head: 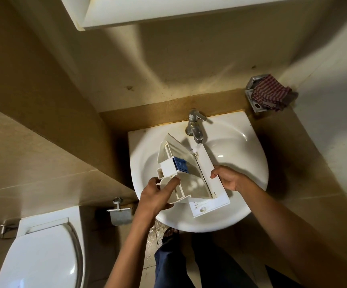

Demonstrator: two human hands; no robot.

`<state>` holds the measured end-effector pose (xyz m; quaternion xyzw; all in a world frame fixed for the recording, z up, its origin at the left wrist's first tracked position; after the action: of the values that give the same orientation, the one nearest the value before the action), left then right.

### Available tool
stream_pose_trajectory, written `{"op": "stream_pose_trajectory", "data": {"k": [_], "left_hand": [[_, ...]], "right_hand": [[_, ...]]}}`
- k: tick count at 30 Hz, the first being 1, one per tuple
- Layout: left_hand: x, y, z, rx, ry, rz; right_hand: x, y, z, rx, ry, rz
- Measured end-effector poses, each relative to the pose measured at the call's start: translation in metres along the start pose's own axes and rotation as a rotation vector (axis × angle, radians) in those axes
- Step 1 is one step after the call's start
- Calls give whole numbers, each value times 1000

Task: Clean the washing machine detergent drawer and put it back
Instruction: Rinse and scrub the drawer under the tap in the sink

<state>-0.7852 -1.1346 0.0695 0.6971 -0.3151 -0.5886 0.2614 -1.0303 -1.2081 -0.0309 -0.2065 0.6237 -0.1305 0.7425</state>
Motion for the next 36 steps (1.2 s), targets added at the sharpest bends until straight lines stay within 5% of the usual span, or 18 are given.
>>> {"op": "stream_pose_trajectory", "data": {"k": [5,12,16,22,27,32,36], "left_hand": [[6,8,3,-21,-3,40],[10,17,8,127,243,130],[14,18,8,172,296,154],[12,23,14,223,324,168],[5,21,24,260,306,217],[4,19,25,272,294,253],[5,18,21,251,323,250]], "right_hand": [[0,-6,8,-29,-33,-22],[4,-11,23,-9,-44,-14],[11,-16,32,-48,-11,-163],[13,-3,46,-1019,548,-748],[25,0,38,-1514,378,-840],[33,-17,41,-1547,510,-783],[33,-1,30,-1725,386,-772]]}}
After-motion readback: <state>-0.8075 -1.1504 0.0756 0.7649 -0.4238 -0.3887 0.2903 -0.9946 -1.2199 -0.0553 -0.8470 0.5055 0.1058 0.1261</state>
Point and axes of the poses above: each hand's wrist, its own x-axis towards the middle knuckle, its own z-axis out of the palm, y = z × x, the point moved 1 cm from there along x, towards the middle knuckle, and after that the axes turned 3 degrees about z, right-handed, at the moved point
